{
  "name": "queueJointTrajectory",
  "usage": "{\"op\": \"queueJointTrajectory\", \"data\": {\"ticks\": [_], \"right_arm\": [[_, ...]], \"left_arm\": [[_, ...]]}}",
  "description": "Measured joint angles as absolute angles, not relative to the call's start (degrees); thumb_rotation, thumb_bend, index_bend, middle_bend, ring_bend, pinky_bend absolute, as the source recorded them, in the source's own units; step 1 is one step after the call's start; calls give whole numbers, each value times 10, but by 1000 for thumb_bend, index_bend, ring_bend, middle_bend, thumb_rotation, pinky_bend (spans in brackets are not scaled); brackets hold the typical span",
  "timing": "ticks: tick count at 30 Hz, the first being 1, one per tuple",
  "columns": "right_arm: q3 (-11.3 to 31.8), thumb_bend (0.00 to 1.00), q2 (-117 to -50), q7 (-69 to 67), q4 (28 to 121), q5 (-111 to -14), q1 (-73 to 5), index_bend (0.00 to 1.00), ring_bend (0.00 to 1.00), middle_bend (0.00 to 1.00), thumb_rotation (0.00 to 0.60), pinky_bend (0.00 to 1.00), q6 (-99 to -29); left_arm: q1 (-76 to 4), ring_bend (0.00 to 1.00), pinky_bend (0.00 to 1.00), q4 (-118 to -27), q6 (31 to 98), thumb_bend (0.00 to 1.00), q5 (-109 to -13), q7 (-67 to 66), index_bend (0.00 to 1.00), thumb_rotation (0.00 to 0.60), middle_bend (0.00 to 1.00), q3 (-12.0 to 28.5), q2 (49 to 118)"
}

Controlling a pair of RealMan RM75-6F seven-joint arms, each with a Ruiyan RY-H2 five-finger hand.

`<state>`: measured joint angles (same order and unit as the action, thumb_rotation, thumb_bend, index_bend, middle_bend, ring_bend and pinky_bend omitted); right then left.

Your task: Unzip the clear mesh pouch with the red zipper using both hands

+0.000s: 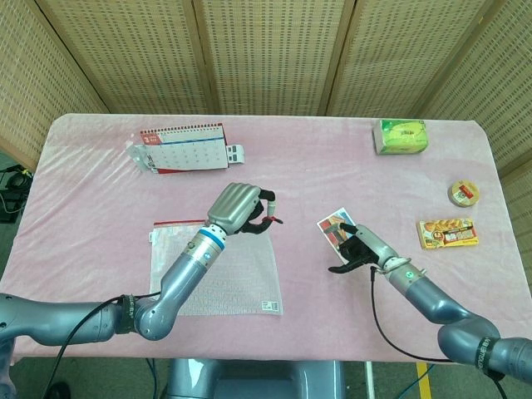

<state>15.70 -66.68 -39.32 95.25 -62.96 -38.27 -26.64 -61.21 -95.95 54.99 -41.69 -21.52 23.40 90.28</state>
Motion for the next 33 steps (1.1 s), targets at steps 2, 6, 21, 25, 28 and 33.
{"op": "queueJointTrajectory", "data": {"ticks": [2,6,21,25,28,33], "right_arm": [[161,0,-679,-389,954,-604,-400,320,937,917,600,1000,-258],[167,0,-702,-377,951,-553,-429,344,937,919,600,1000,-254],[177,17,-761,-320,945,-371,-506,384,941,925,600,1000,-316],[177,98,-773,-304,945,-344,-515,431,947,929,600,1000,-339],[181,149,-783,-299,946,-324,-519,444,949,931,600,1000,-354],[192,230,-801,-282,951,-293,-523,479,951,935,600,1000,-383]], "left_arm": [[-614,928,1000,-963,551,778,-414,-211,883,600,987,236,903],[-618,928,1000,-966,556,777,-411,-206,883,600,987,240,904],[-619,928,1000,-934,573,777,-436,-167,883,600,987,233,938],[-619,928,1000,-923,579,778,-450,-155,883,600,987,232,953],[-620,928,1000,-919,583,778,-456,-151,883,600,987,231,963],[-619,928,1000,-906,594,777,-474,-137,883,600,987,231,984]]}}
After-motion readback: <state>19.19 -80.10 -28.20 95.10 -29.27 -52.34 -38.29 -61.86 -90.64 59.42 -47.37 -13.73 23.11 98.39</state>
